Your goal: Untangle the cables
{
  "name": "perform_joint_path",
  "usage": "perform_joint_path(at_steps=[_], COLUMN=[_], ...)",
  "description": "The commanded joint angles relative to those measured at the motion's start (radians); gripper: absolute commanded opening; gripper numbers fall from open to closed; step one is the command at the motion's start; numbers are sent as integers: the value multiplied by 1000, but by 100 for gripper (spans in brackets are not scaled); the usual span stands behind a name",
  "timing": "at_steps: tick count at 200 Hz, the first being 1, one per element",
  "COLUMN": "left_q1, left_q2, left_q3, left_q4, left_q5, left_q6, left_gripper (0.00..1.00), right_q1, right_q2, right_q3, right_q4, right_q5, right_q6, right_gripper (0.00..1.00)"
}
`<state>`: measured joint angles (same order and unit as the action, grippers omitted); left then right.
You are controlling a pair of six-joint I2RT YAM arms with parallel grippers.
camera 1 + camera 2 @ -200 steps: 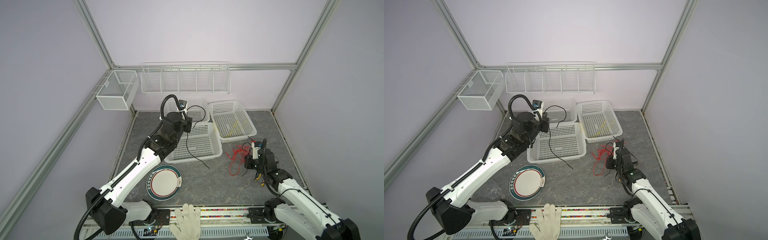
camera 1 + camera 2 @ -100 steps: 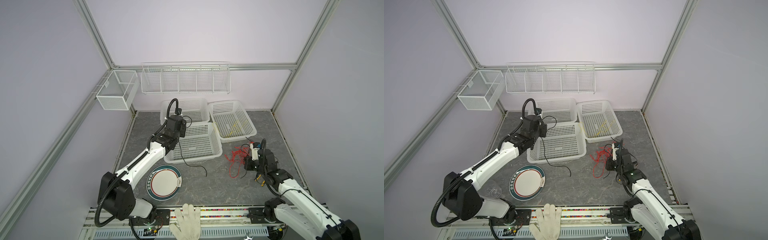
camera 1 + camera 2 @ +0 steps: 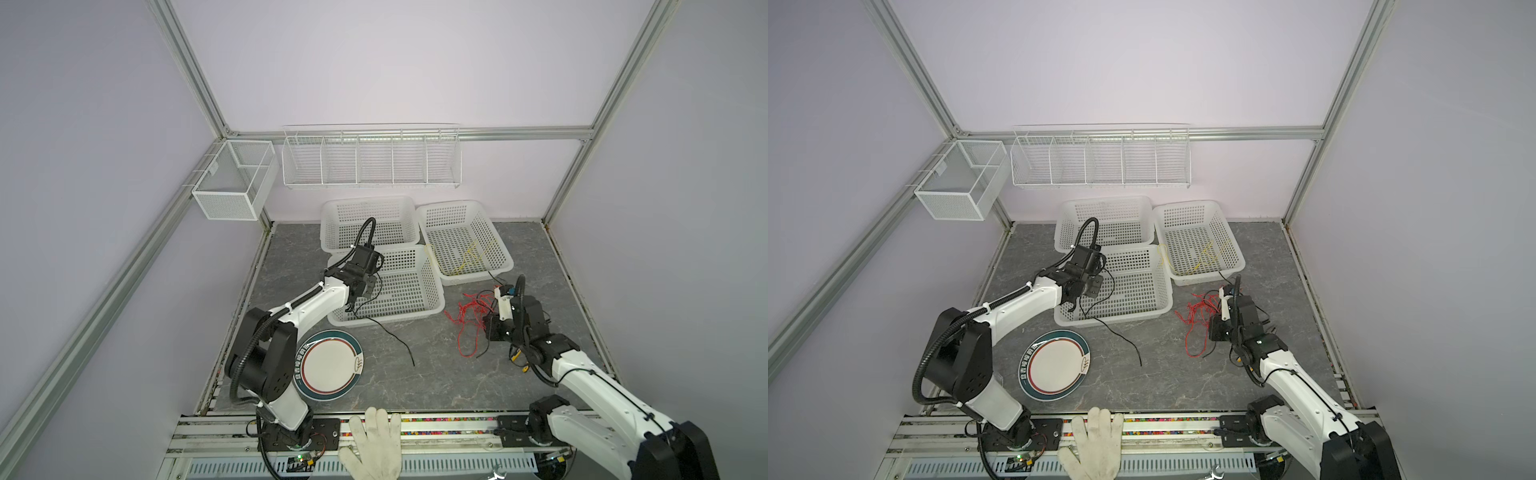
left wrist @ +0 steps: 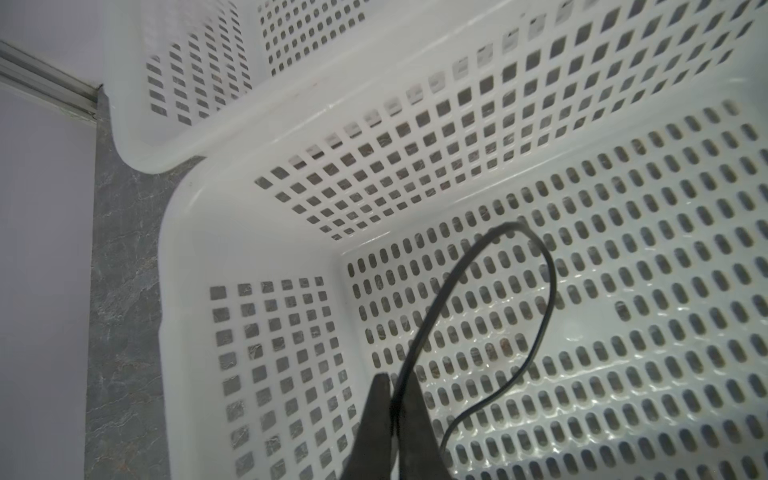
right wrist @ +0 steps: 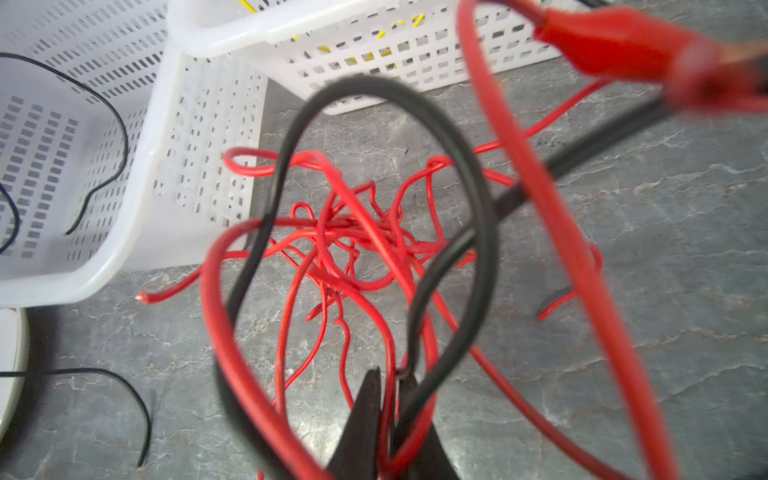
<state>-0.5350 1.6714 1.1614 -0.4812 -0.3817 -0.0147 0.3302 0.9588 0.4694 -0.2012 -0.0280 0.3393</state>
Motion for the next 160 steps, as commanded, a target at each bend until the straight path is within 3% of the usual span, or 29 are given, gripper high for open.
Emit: perform_joint_path(at_steps=[1,11,27,58,96,160], left_q1=[0,0,-1,0,0,0], left_q2=[10,8,1,-27,-84,-229], left_q3=[54,58,60,63,54,-22], left_q4=[-79,-77,-68,-55,-15,135], left_q5=[-21,-11,7,31,65,179], left_q6=[-24,-28,-33,-42,-64,-160], left_gripper=[16,31,47,68,78,78], right_q1=[6,6,10,22,47,199], right_q2=[-3,-7,-12,-38,-96,-84], right_q3=[32,37,55,95,145,189], right_q4=[36,28,5,-52,-111,-43], right_q5=[-18,-14,-10,20,19,-125], right_q6=[-8,-10,-20,-36,-61,-154], right_gripper=[16,18,29,51,67,65])
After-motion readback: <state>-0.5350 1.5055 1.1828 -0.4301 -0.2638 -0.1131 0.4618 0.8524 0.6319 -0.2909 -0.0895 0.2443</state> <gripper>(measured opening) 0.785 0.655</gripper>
